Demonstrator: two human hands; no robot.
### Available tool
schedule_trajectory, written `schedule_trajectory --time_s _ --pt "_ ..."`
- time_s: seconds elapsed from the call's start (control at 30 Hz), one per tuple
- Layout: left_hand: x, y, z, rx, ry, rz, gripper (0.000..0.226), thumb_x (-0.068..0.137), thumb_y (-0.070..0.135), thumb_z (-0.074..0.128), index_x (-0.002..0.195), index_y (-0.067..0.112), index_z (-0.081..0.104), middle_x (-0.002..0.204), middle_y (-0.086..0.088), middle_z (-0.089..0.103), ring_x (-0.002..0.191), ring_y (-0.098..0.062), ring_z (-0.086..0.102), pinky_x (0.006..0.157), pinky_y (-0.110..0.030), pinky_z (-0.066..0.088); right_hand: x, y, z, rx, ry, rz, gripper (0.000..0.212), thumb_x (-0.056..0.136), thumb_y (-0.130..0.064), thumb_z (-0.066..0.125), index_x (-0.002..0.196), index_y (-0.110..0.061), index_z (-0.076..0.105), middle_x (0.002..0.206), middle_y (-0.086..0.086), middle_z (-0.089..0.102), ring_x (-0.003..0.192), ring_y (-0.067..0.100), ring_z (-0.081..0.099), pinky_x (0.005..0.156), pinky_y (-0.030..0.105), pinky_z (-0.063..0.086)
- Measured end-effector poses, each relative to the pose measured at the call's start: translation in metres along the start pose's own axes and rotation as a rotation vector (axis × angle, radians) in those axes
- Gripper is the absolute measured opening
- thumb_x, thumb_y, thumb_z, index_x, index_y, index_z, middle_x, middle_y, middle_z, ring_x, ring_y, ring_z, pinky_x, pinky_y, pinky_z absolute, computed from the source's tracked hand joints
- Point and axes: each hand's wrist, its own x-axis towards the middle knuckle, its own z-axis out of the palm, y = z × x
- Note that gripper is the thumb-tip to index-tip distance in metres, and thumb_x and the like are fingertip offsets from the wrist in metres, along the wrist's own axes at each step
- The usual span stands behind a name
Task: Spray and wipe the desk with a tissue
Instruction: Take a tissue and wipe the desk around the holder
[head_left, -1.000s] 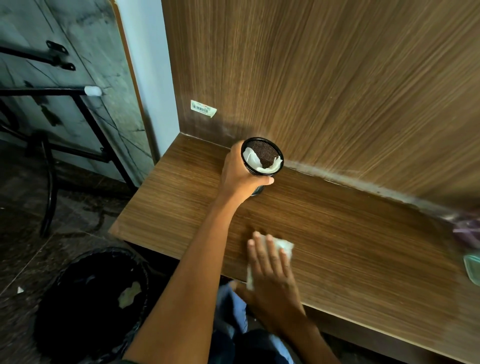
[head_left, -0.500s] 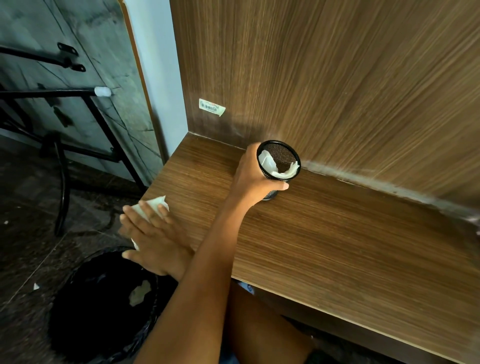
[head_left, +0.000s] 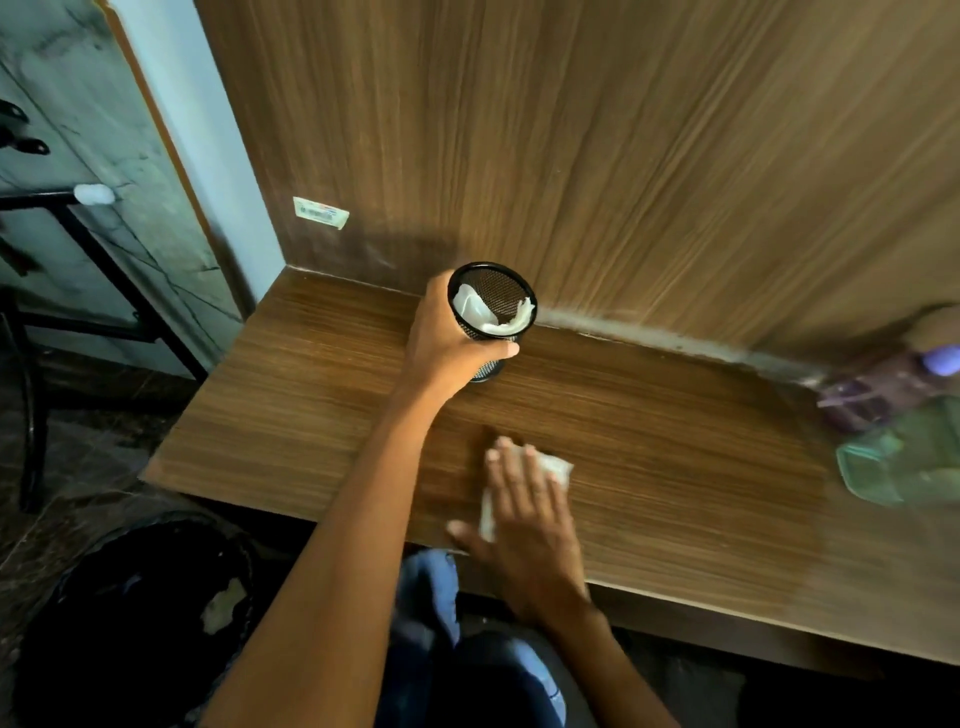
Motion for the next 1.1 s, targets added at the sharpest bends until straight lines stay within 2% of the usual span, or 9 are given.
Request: schedule_trajectory --time_s 0.1,0.13,0.2,0.27,0.33,0.5,0.7,0.9,1.1 --pt "-0.005 0.009 0.013 0.018 -0.004 0.012 0.088 0.052 0.014 0.088 0.127 0.017 0.041 0.119 0.003 0.053 0.106 -0.010 0.049 0.087 -0.023 0.038 -0.037 0.071 -0.008 -0.017 -0.062 0.237 0.092 0.086 -0.072 0.003 0.139 -0.006 0.040 0.149 0.009 0.037 0.138 0.028 0.032 0.111 0.046 0.028" --pt "-0.006 0.012 0.017 0.023 -0.006 0.013 0.087 0.052 0.013 0.088 0.127 0.016 0.041 0.117 0.005 0.051 0.105 -0.009 0.049 0.087 -0.022 0.037 -0.048 0.090 -0.009 -0.028 -0.050 0.301 0.098 0.083 -0.075 -0.001 0.142 -0.006 0.034 0.152 0.009 0.031 0.141 0.026 0.024 0.111 0.047 0.027" --pt "-0.011 0.018 0.029 0.029 -0.017 0.024 0.087 0.052 0.012 0.088 0.126 0.015 0.042 0.115 0.005 0.051 0.105 -0.009 0.049 0.087 -0.022 0.037 -0.061 0.117 -0.014 -0.011 -0.062 0.395 0.108 0.073 -0.080 -0.013 0.148 -0.008 0.015 0.158 0.007 0.011 0.145 0.022 0.003 0.116 0.045 0.014" --pt "-0.013 0.019 0.036 0.032 -0.024 0.021 0.087 0.052 0.012 0.088 0.126 0.014 0.042 0.115 0.005 0.051 0.104 -0.010 0.049 0.087 -0.022 0.037 -0.067 0.135 -0.018 0.012 -0.059 0.488 0.107 0.067 -0.078 -0.011 0.149 -0.010 0.000 0.159 0.006 -0.004 0.146 0.023 -0.007 0.118 0.043 0.004" --pt "-0.017 0.021 0.046 0.030 -0.054 0.018 0.088 0.052 0.011 0.088 0.126 0.014 0.041 0.114 0.006 0.051 0.105 -0.010 0.049 0.088 -0.023 0.038 -0.074 0.152 -0.026 0.024 -0.062 0.585 0.105 0.066 -0.074 -0.004 0.149 -0.010 -0.005 0.159 0.007 -0.007 0.147 0.025 -0.008 0.119 0.043 0.005" --pt "-0.020 0.027 0.072 0.042 -0.172 0.004 0.088 0.052 0.010 0.088 0.126 0.015 0.041 0.113 0.006 0.052 0.106 -0.012 0.051 0.088 -0.023 0.038 -0.064 0.194 -0.039 0.144 -0.048 0.675 0.103 0.070 -0.074 0.009 0.149 -0.010 -0.005 0.159 0.007 -0.008 0.146 0.025 -0.009 0.118 0.044 0.003" --pt "-0.012 0.024 0.080 0.053 -0.221 -0.023 0.086 0.055 0.012 0.087 0.128 0.019 0.040 0.113 0.007 0.052 0.106 -0.011 0.051 0.087 -0.025 0.038 0.011 0.237 -0.046 0.148 -0.008 0.665 0.104 0.076 -0.079 0.024 0.150 -0.009 0.002 0.160 0.007 -0.003 0.146 0.027 -0.006 0.118 0.046 0.002" --pt "-0.002 0.025 0.072 0.009 -0.215 -0.010 0.086 0.055 0.008 0.086 0.127 0.019 0.041 0.116 0.006 0.055 0.109 -0.011 0.052 0.093 -0.027 0.041 0.077 0.247 -0.052 0.157 -0.029 0.672 0.107 0.075 -0.082 0.022 0.149 -0.008 -0.001 0.159 0.008 -0.008 0.146 0.028 -0.011 0.118 0.047 -0.003" --pt "0.003 0.025 0.061 -0.006 -0.266 0.003 0.088 0.054 0.010 0.087 0.127 0.024 0.042 0.117 0.011 0.055 0.109 -0.007 0.053 0.084 -0.014 0.040 0.097 0.222 -0.055 0.161 -0.040 0.765 0.111 0.073 -0.085 0.019 0.149 -0.007 -0.005 0.159 0.009 -0.013 0.145 0.028 -0.015 0.117 0.049 -0.007"
